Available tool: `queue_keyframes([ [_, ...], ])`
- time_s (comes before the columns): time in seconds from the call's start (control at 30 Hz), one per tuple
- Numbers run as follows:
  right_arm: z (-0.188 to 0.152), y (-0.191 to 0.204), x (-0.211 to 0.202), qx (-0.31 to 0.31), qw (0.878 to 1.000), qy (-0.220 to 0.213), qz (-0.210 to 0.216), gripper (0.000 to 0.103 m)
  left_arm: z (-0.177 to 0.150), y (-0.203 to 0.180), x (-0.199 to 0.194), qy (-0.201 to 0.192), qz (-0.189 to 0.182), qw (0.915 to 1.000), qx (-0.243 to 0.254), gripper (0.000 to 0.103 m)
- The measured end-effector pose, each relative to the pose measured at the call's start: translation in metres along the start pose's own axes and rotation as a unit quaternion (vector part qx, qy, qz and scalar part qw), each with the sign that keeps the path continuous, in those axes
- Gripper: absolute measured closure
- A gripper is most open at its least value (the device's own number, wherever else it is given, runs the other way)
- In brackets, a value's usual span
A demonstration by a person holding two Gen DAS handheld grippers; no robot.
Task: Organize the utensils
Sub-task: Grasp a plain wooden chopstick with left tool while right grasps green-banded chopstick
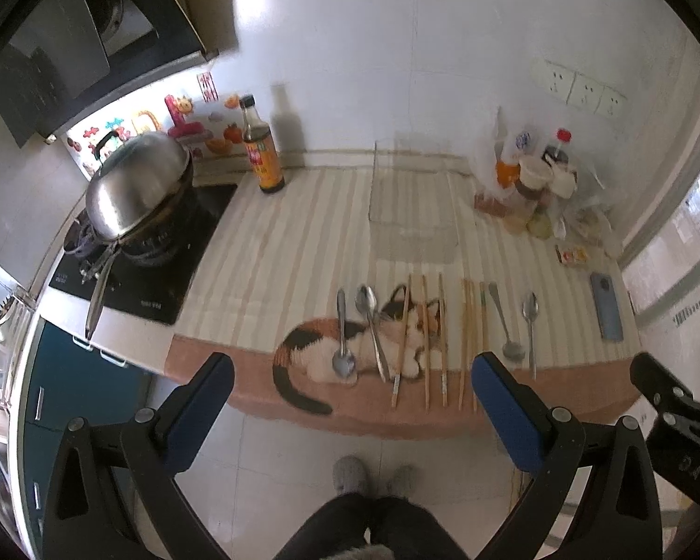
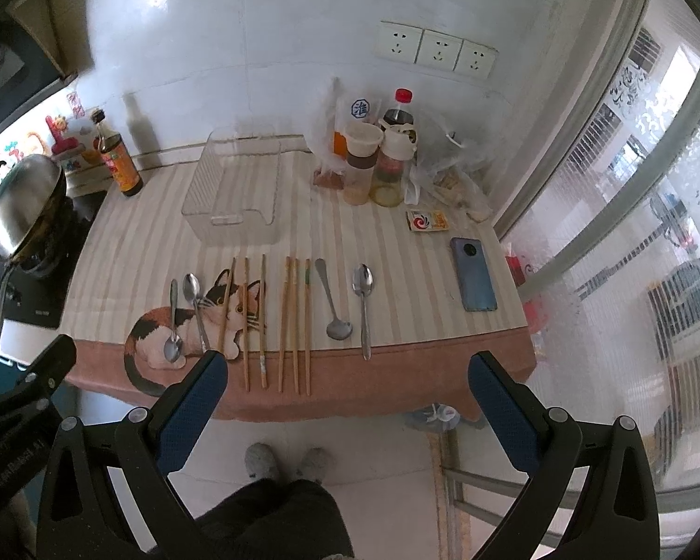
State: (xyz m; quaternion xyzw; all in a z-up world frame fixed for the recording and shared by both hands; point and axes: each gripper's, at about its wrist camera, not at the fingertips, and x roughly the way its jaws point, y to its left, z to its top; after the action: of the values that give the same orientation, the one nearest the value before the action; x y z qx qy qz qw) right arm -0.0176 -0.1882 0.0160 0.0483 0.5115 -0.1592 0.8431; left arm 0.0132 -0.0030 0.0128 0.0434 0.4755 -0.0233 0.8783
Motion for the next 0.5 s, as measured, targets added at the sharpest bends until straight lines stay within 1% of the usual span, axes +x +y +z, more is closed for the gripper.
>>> queue_keyframes([
  [0.1,0.004,-0.008,0.018,0.015,1.000,-0.009,0.011,0.000,0.010,0.000,0.013,-0.023,-0.004,0.9997,0.000,0.000],
  [0.2,0.005,-0.013,0.047,0.025,1.000,0.000,0.017,0.001,0.020,-0.001,0.037,-0.023,0.000,0.9997,-0.007,0.000],
  [0.23,0.007,-0.014,0.061,0.025,0.999,0.007,0.021,0.002,0.022,-0.002,0.046,-0.021,0.006,0.9997,-0.008,0.000],
  [0.33,0.003,-0.014,0.093,0.025,0.999,0.021,0.021,0.015,0.025,-0.004,0.074,-0.011,0.024,0.9996,-0.009,0.000],
  [0.4,0.001,-0.013,0.118,0.024,0.999,0.035,0.025,0.028,0.023,-0.005,0.094,0.005,0.031,0.9994,-0.010,0.000],
  [0.43,0.001,-0.013,0.131,0.025,0.998,0.045,0.027,0.031,0.021,-0.005,0.109,0.018,0.032,0.9992,-0.013,0.000],
  [0.5,-0.001,-0.012,0.158,0.029,0.997,0.065,0.038,0.044,0.018,-0.005,0.135,0.049,0.023,0.9984,-0.014,0.000],
])
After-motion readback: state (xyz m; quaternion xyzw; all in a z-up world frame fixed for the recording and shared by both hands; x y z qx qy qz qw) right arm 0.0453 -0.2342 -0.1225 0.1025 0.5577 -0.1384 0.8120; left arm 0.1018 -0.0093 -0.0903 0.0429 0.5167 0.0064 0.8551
